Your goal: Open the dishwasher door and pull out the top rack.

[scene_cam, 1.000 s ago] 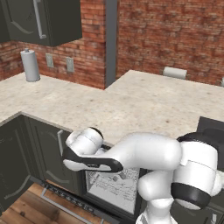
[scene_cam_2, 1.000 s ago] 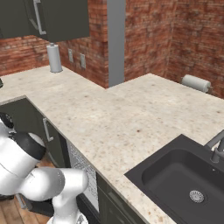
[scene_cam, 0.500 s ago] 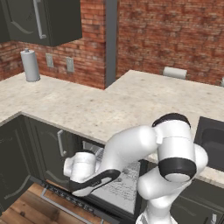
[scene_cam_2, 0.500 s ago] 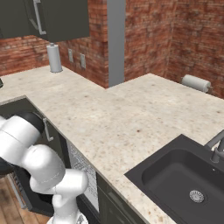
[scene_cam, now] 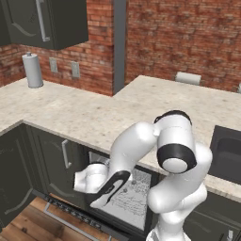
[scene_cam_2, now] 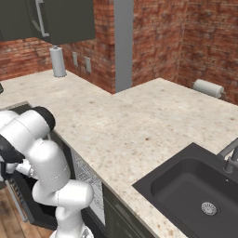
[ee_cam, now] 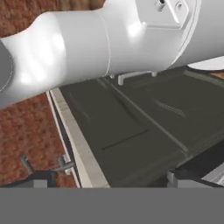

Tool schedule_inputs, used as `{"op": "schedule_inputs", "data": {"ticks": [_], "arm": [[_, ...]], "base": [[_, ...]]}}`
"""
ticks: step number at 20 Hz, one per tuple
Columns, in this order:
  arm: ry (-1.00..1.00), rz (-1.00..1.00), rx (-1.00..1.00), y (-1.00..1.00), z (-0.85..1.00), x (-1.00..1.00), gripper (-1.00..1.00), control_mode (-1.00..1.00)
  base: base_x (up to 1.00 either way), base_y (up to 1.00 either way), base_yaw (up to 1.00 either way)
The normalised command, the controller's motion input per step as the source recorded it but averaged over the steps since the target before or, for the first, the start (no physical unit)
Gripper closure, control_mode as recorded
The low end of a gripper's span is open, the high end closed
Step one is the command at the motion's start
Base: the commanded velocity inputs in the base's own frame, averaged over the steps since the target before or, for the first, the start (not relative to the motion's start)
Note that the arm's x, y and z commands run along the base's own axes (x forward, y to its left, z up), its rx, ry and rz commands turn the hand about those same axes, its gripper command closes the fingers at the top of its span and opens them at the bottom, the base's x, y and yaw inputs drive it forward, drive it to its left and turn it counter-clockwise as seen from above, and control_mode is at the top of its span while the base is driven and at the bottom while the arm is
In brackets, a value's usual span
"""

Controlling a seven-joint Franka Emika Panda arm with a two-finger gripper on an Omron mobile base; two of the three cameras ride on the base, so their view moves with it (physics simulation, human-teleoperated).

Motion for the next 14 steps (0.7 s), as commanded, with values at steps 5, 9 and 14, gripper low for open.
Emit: {"op": "schedule_inputs", "data": {"ticks": [5, 9, 14], "arm": [[0.01, 0.00, 0.39, -0.17, -0.29, 0.38, -1.00, -1.00], [0.02, 0.00, 0.44, -0.03, -0.06, 0.52, -1.00, -1.00], [-0.16, 0.00, 0.13, -0.06, -0.63, 0.36, -1.00, -1.00]], "base": [[0.00, 0.00, 0.00], [0.00, 0.00, 0.00], [0.00, 0.00, 0.00]]}}
